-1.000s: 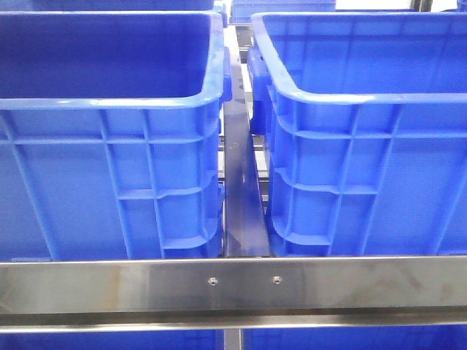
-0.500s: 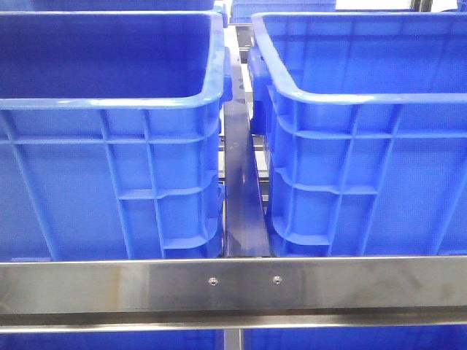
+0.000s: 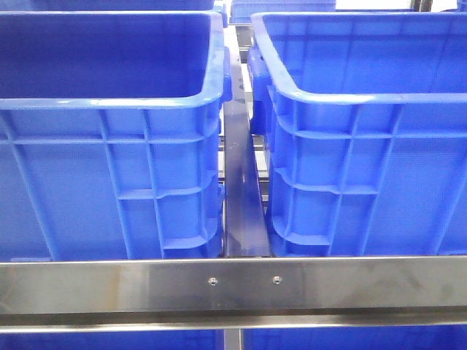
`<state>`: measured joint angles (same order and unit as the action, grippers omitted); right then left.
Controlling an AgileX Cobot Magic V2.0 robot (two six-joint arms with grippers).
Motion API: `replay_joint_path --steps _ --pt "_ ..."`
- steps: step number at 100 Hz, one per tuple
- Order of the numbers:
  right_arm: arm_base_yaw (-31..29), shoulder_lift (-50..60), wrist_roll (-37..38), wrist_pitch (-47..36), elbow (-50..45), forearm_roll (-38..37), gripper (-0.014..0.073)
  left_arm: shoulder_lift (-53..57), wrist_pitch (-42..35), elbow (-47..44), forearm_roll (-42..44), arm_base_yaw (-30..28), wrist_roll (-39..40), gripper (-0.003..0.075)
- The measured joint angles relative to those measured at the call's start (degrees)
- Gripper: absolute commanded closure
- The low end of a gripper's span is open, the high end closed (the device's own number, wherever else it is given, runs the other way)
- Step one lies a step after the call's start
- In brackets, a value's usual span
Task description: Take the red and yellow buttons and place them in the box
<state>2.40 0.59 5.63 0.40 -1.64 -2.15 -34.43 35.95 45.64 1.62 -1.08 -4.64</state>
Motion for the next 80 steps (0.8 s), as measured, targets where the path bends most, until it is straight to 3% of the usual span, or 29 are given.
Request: replay_joint_path --steps 39,80 --pt "0.0 0.0 0.0 0.0 0.0 0.0 0.0662 -17.3 4.1 7.2 -3.9 8.0 0.4 0.0100" --pt "0.0 0.0 0.0 0.0 0.0 0.0 0.0662 -41.6 4.3 18.1 -1.3 17.8 8.2 0.0101"
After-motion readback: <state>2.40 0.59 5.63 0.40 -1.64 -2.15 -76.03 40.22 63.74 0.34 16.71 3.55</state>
